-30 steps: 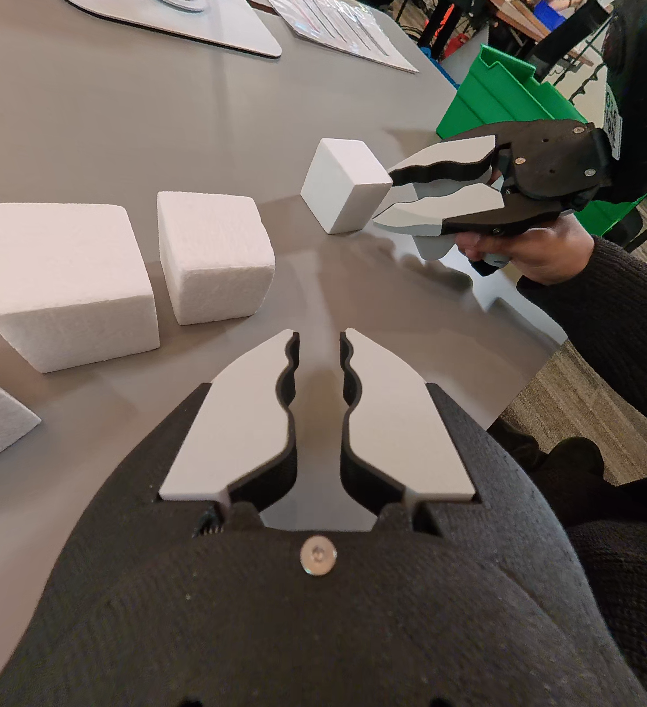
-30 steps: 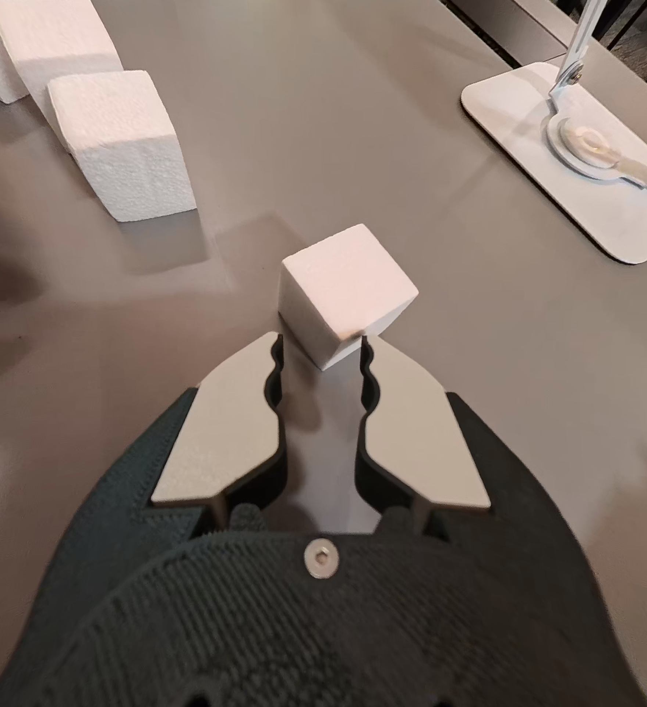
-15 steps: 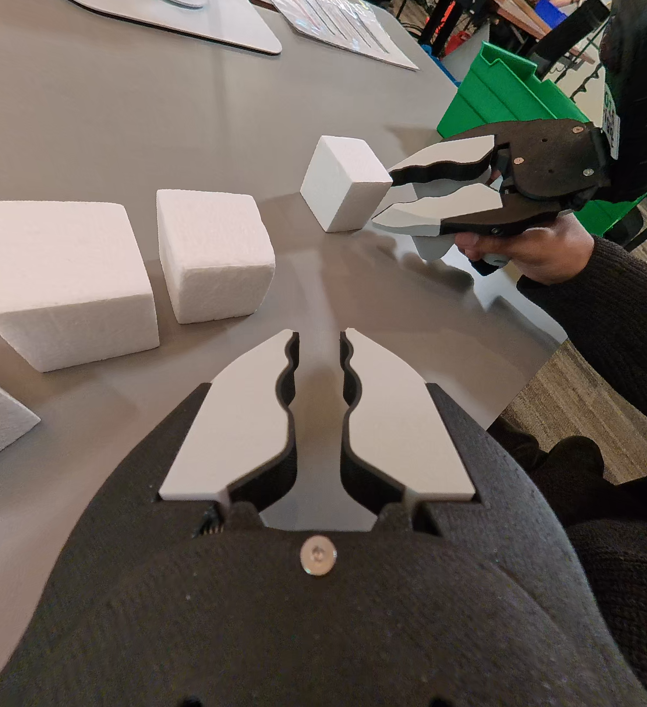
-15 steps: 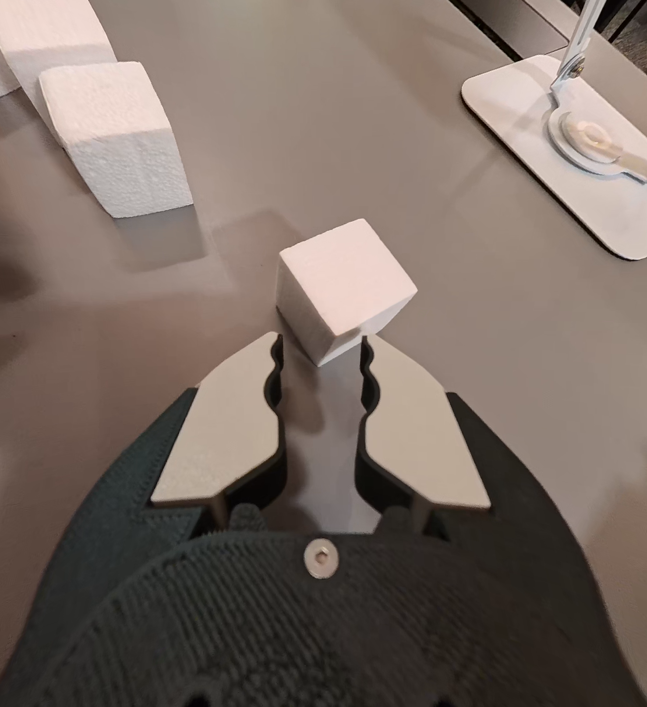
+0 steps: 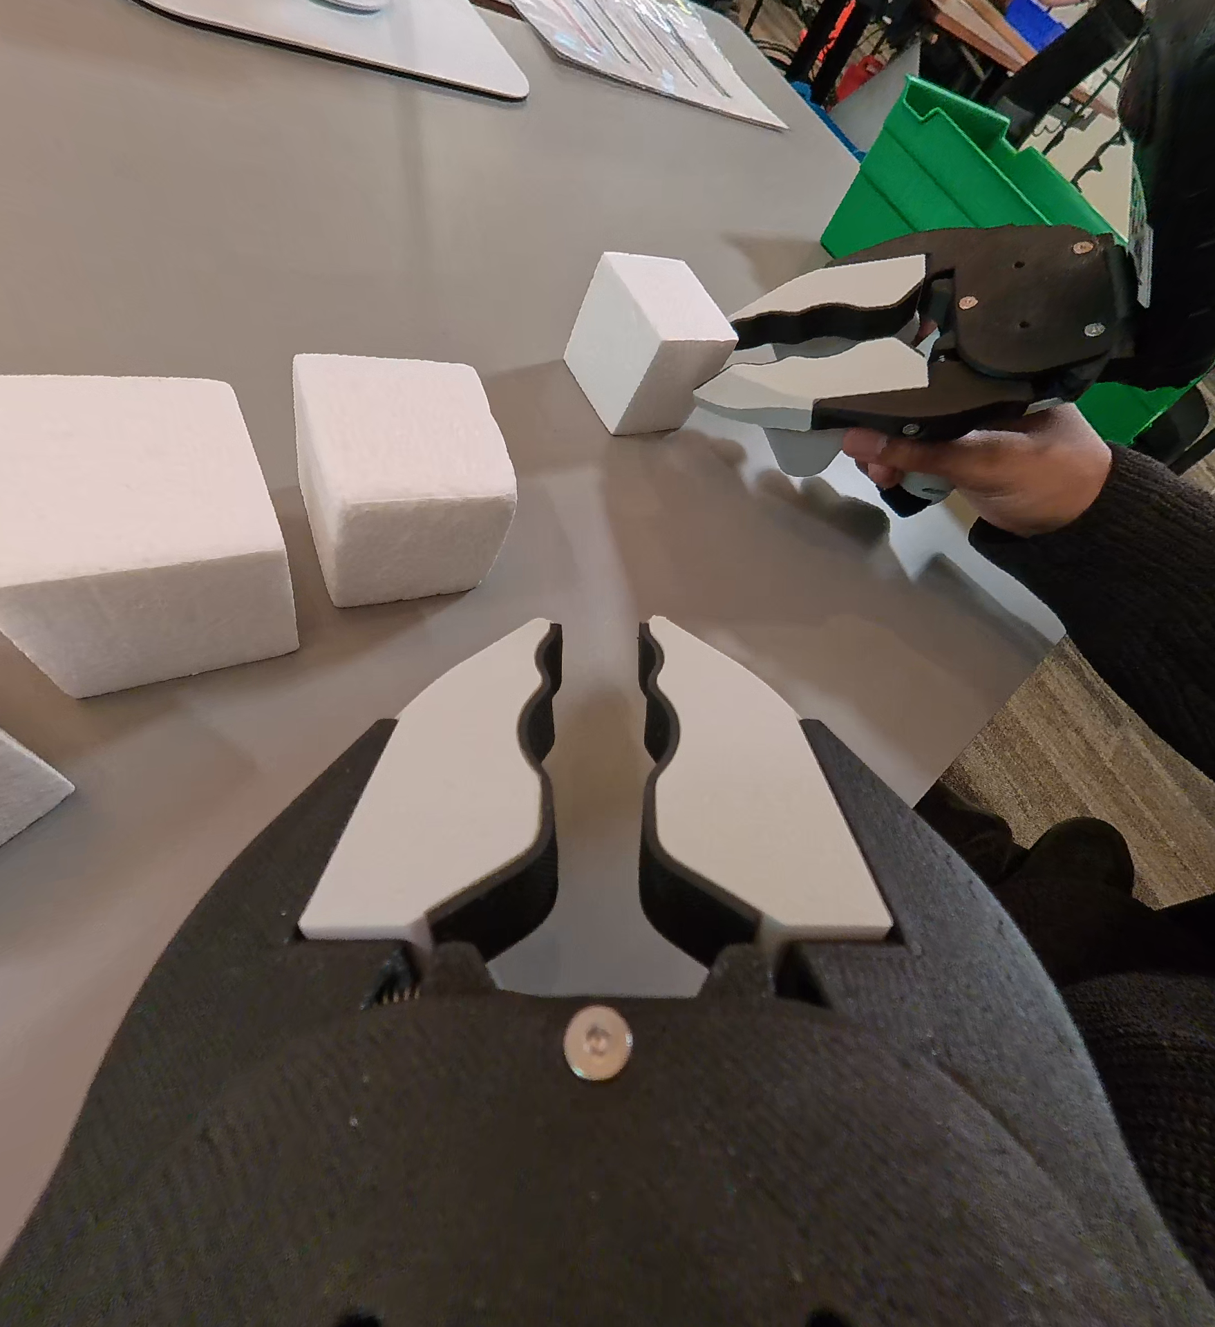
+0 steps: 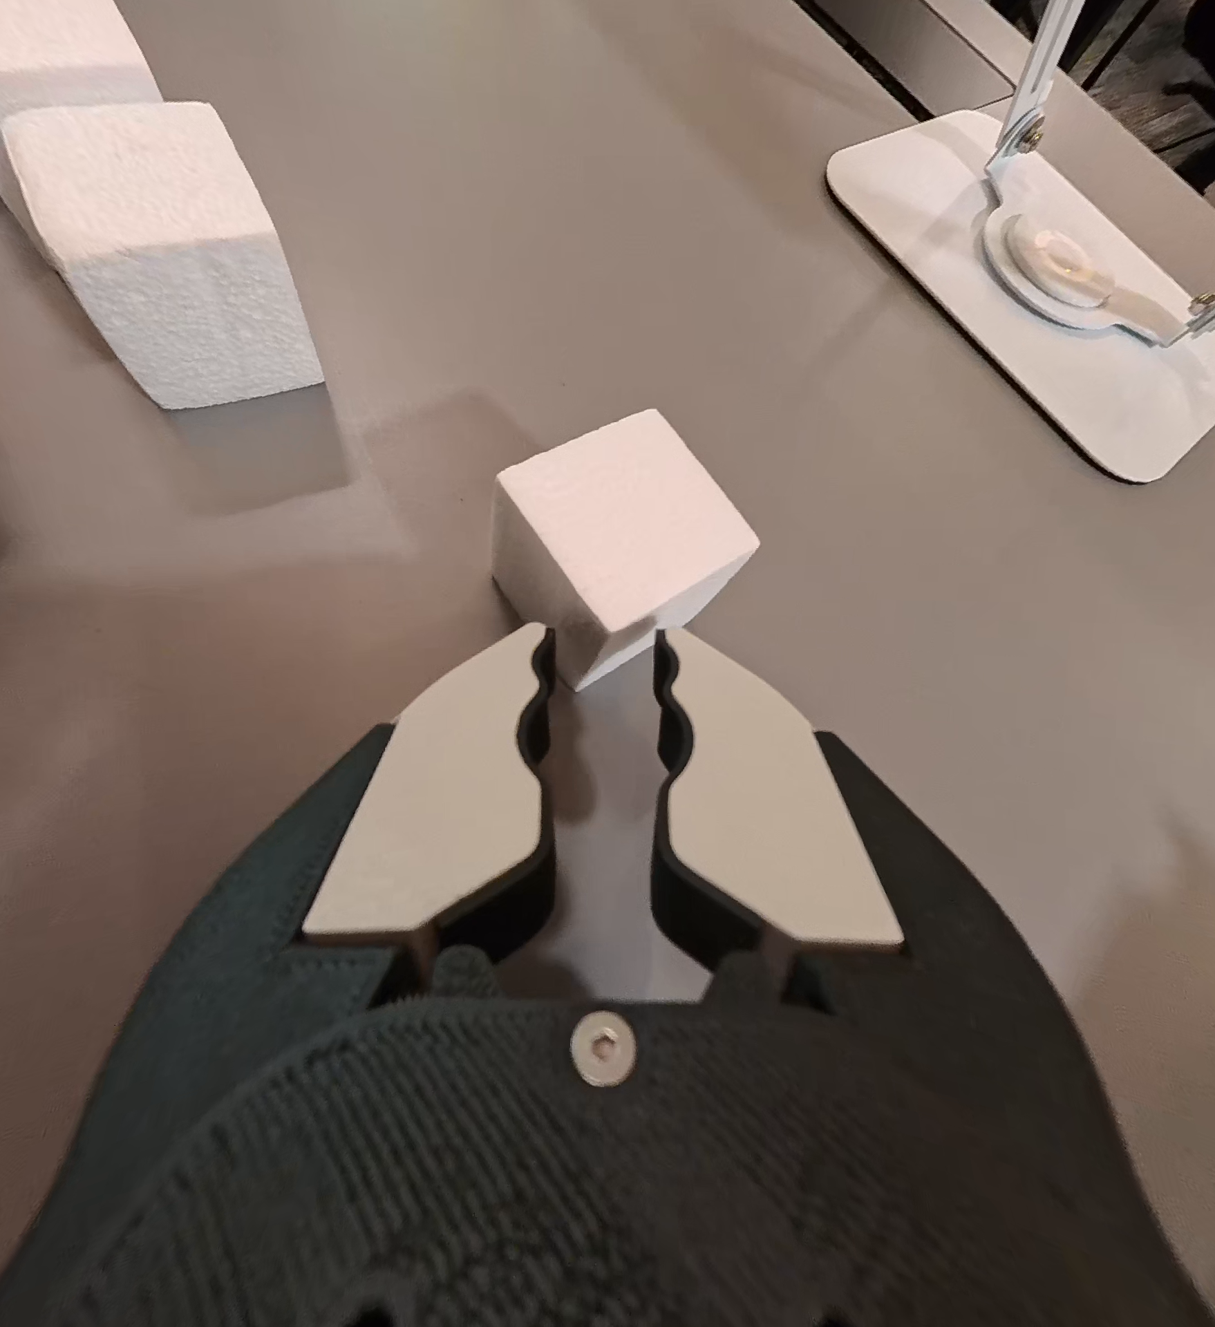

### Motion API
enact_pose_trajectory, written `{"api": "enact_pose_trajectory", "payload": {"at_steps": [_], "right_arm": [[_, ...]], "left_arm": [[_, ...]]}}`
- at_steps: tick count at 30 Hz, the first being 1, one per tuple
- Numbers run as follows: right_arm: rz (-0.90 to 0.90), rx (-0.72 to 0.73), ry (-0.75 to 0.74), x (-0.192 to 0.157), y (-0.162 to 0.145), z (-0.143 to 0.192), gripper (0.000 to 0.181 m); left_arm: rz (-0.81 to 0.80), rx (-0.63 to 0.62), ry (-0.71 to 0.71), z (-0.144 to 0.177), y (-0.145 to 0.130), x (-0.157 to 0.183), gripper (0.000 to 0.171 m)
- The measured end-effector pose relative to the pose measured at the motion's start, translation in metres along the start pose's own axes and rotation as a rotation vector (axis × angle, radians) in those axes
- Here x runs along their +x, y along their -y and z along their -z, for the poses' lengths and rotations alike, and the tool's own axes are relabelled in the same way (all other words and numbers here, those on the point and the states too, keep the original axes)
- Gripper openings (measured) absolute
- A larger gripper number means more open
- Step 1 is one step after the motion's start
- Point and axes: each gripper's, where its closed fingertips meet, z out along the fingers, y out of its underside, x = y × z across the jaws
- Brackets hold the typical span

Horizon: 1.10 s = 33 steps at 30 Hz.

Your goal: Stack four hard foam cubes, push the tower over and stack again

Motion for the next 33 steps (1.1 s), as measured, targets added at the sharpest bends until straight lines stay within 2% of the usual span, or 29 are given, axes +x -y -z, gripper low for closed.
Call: {"api": "enact_pose_trajectory", "payload": {"at_steps": [4, 33], "right_arm": [[0.007, 0.003, -0.008, 0.0000, 0.0007, -0.0005, 0.022], [-0.005, -0.004, 0.003, -0.0004, 0.0000, 0.0001, 0.020]], "left_arm": [[0.000, -0.001, 0.000, 0.0000, -0.0002, -0.0001, 0.021], [-0.002, -0.018, 0.000, -0.0011, -0.0030, 0.0003, 0.022]]}}
